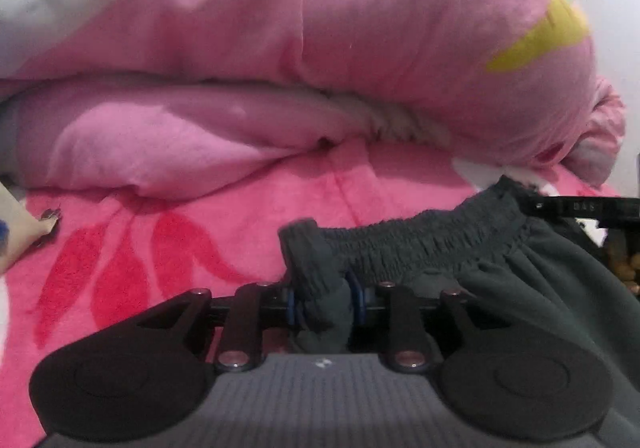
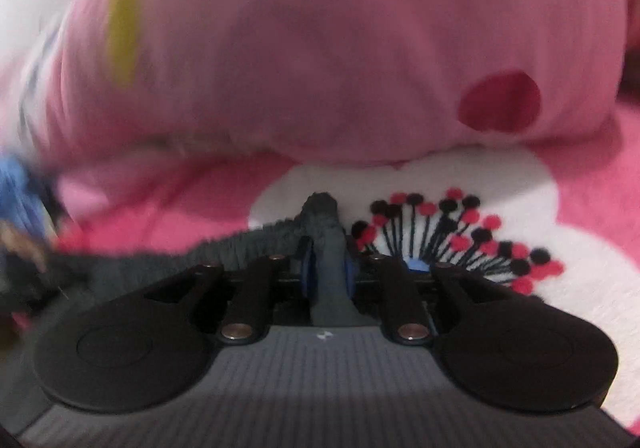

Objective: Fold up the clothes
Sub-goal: 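Lower the trousers onto the bed with both grippers and open them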

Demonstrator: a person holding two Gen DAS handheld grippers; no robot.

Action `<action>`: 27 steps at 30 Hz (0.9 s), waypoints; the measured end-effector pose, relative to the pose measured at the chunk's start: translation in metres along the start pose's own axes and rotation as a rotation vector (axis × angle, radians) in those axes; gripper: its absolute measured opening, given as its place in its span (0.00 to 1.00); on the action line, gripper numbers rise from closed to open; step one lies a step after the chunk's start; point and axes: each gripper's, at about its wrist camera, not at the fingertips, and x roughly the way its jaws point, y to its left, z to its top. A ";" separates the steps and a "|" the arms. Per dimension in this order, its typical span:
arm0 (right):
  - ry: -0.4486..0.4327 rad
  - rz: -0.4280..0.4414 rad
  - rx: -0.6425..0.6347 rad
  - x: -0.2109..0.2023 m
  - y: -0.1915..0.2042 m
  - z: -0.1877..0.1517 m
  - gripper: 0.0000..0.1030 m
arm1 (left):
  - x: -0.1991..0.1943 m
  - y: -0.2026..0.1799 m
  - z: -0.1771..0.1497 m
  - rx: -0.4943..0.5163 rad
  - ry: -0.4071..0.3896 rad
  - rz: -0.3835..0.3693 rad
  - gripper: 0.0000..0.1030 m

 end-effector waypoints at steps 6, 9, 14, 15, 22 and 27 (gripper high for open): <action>-0.022 0.235 0.267 0.000 -0.044 -0.007 0.29 | -0.016 0.028 -0.005 -0.181 -0.027 -0.146 0.43; -0.050 0.354 0.355 -0.005 -0.060 -0.017 0.34 | -0.019 0.048 -0.008 -0.311 -0.046 -0.250 0.54; -0.100 0.591 0.566 -0.009 -0.087 -0.035 0.46 | -0.018 0.075 -0.013 -0.478 -0.071 -0.373 0.57; -0.106 0.622 0.609 -0.009 -0.091 -0.040 0.46 | -0.019 0.080 -0.015 -0.510 -0.078 -0.388 0.57; -0.104 0.599 0.741 -0.042 -0.084 -0.065 0.51 | -0.064 0.111 -0.017 -0.780 -0.103 -0.365 0.63; -0.088 0.485 0.794 -0.124 -0.062 -0.102 0.72 | -0.182 0.100 -0.017 -0.725 -0.157 -0.255 0.64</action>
